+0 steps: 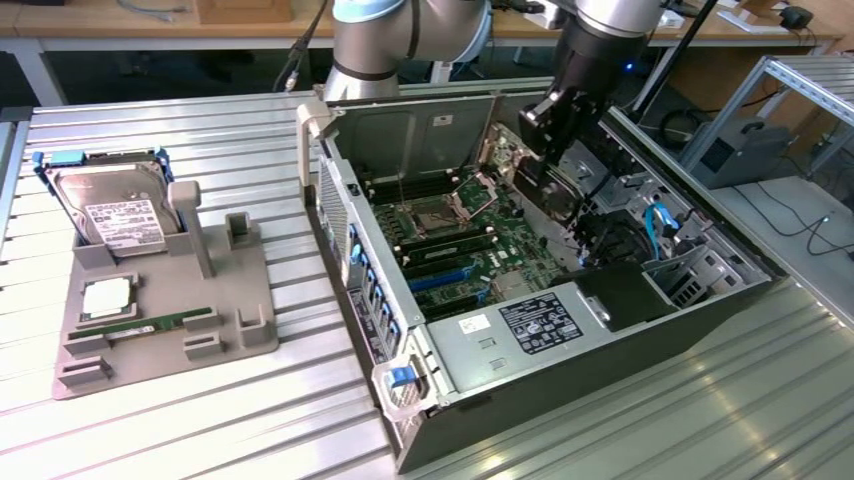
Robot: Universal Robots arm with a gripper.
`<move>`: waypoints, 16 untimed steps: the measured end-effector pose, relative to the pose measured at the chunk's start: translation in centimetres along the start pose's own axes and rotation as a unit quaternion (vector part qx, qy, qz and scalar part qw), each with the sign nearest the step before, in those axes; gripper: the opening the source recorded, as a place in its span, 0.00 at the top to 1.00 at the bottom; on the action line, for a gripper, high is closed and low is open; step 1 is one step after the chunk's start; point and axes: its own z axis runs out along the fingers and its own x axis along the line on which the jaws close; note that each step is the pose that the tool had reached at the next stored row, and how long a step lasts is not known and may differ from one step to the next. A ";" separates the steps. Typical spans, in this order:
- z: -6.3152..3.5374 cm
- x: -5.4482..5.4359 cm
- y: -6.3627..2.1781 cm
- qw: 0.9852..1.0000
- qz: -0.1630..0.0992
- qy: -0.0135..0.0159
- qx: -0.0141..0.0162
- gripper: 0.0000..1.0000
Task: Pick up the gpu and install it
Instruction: 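Insert the gpu into the slot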
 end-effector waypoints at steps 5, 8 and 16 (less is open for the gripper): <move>0.05 0.0 0.00 0.998 -0.066 0.001 -0.001 0.73; 0.11 0.0 0.00 0.993 -0.122 0.001 -0.002 0.73; 0.25 0.0 0.00 0.968 -0.249 0.002 -0.005 0.73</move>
